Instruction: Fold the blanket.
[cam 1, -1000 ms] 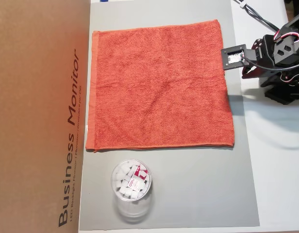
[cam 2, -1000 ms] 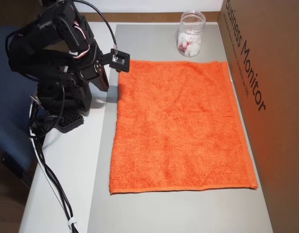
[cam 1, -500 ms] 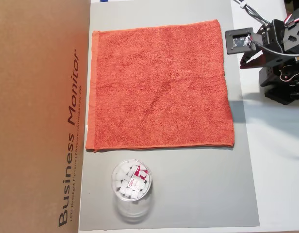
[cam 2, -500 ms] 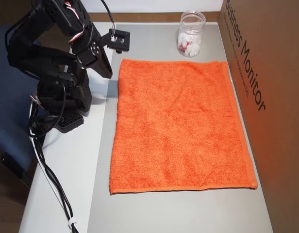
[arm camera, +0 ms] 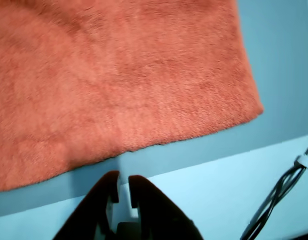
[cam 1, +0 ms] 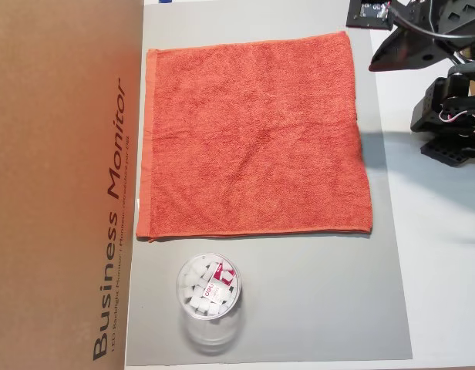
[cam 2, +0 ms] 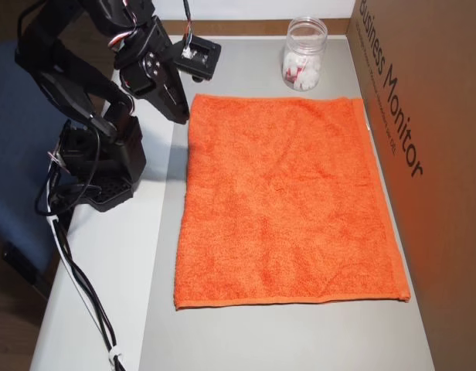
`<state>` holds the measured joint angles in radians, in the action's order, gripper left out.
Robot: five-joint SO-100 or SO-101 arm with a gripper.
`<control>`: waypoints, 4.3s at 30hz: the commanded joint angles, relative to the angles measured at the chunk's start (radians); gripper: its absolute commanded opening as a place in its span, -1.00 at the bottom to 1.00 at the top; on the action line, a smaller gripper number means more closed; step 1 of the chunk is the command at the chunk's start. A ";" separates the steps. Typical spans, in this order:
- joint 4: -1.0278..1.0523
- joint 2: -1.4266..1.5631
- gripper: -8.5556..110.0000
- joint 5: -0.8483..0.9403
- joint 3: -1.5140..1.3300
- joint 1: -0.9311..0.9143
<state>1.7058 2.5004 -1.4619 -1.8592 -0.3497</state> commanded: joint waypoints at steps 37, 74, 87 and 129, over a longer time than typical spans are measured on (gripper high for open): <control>-0.347 -0.255 -0.69 -0.430 0.020 -0.557; -0.782 -0.807 -0.59 -0.414 -0.091 -0.657; -0.792 -0.819 -0.59 -0.423 -0.167 -0.569; -0.910 -0.950 -0.83 -0.413 -0.186 -0.551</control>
<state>0.7915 1.5417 -1.8807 -2.0479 -0.9143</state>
